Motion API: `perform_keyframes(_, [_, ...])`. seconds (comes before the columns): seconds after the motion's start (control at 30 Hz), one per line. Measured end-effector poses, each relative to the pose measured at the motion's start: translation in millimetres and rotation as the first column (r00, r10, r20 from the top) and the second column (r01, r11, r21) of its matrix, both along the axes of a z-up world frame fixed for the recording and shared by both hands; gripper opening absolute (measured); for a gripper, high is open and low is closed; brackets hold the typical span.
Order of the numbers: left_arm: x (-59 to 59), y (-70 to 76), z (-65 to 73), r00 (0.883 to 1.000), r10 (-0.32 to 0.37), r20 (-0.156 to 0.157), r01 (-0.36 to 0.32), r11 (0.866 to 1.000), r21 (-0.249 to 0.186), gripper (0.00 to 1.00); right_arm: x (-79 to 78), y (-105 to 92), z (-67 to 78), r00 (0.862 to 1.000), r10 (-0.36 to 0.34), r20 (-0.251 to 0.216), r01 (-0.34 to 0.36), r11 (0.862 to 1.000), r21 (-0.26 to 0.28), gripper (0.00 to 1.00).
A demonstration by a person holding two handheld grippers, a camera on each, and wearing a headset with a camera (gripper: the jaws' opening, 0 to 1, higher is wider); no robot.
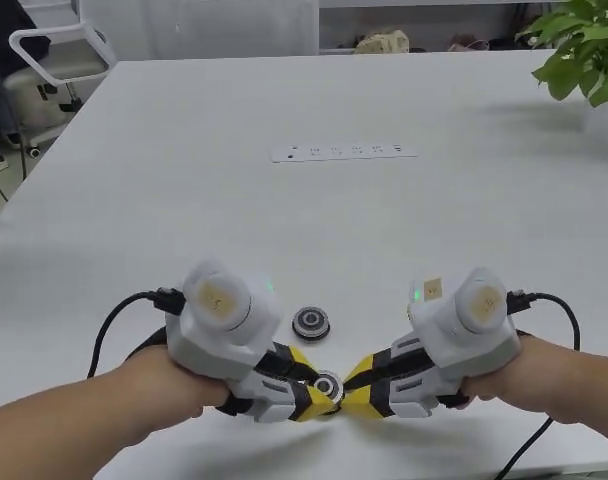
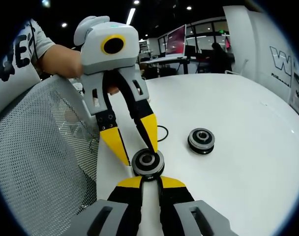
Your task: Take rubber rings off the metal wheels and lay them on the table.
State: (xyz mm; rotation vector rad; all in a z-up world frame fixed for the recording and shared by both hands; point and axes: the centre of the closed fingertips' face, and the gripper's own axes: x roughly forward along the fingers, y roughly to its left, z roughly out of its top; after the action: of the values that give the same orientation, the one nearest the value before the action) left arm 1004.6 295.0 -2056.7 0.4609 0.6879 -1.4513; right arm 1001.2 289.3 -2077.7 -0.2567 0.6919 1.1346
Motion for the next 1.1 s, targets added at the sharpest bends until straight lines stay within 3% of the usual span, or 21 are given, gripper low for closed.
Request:
perform_keyframes(0.23, [3.0,0.2,-0.5,0.999,-0.002,0.038,0.002,1.0,-0.004,0.12,0.8,-0.4,-0.5,1.0,-0.002,0.001,0.002,1.0,0.003,0.09])
perform_keyframes(0.33, [2.5,-0.5,-1.0,0.996,-0.03,0.083,0.029,1.0,0.006,0.11,0.6,-0.5,-0.3,1.0,-0.002,0.001,0.002,1.0,0.004,0.09])
perform_keyframes(0.43, [2.5,-0.7,-2.3,0.986,-0.066,0.153,0.062,0.998,0.028,0.11,0.6,-0.4,-0.3,1.0,-0.002,0.003,0.002,1.0,0.004,0.09])
perform_keyframes(0.5, [2.9,-0.9,-2.3,0.99,-0.048,0.131,0.045,0.999,0.025,0.11,0.2,0.0,-0.5,1.0,-0.002,0.001,0.002,1.0,0.005,0.08])
perform_keyframes(0.8, [5.4,-1.2,-2.7,0.987,-0.043,0.158,0.039,0.999,0.028,0.08,0.6,-0.1,-0.7,1.0,-0.007,-0.002,0.007,1.0,0.009,0.08])
perform_keyframes(0.93, [5.3,-0.9,-2.6,0.986,-0.039,0.159,0.036,0.999,0.023,0.08,1.9,-1.9,-0.9,0.999,-0.031,-0.023,0.031,0.999,0.019,0.01])
perform_keyframes(1.1, [4.5,-0.6,-2.3,0.985,-0.034,0.171,0.029,0.999,0.026,0.08,1.2,-1.7,-0.5,0.998,-0.043,-0.039,0.044,0.999,0.023,0.01])
